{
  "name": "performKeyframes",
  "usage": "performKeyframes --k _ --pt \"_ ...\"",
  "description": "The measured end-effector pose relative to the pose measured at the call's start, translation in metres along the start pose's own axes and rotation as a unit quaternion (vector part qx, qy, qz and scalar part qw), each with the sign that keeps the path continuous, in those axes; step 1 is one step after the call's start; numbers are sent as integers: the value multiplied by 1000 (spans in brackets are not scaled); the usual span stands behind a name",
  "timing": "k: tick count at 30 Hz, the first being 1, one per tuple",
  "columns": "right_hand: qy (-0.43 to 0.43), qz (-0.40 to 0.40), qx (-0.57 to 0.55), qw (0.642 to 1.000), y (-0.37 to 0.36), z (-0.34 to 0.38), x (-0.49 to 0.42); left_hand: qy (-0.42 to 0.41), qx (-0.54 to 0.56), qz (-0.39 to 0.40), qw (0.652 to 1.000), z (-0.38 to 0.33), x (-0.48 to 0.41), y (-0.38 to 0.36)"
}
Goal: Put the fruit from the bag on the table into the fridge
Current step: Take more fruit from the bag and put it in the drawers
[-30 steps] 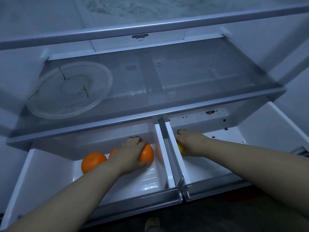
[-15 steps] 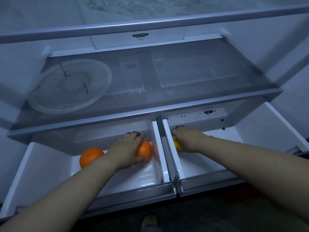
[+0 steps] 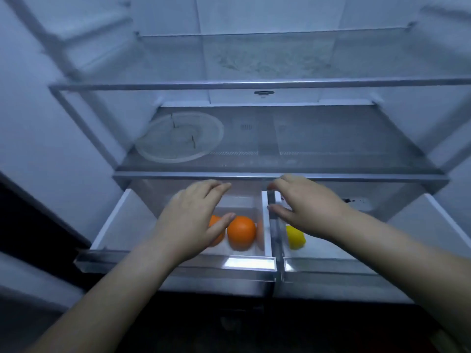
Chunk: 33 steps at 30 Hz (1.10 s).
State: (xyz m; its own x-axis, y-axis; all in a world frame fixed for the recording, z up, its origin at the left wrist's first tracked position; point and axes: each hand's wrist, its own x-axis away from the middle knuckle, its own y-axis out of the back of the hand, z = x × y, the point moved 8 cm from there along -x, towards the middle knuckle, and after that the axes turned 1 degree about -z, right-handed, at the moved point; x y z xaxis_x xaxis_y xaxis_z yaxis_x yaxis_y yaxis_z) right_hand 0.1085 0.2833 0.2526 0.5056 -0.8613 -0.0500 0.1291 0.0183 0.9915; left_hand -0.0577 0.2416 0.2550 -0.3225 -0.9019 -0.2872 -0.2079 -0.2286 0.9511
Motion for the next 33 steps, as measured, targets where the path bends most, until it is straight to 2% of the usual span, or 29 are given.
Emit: performKeyframes --k 7,13,17,25,33 --pt "168 -103 -52 979 37 112 4 115 -106 -56 986 20 81 74" --pt "295 -113 -101 943 38 219 16 243 -147 -84 955 37 187 120" --pt "401 -98 -111 904 44 305 44 321 -165 -100 927 39 263 151" --pt "562 -60 -118 817 37 469 110 470 -208 -103 852 43 428 206" --pt "656 -24 -143 740 15 626 192 585 -253 -118 762 39 599 251"
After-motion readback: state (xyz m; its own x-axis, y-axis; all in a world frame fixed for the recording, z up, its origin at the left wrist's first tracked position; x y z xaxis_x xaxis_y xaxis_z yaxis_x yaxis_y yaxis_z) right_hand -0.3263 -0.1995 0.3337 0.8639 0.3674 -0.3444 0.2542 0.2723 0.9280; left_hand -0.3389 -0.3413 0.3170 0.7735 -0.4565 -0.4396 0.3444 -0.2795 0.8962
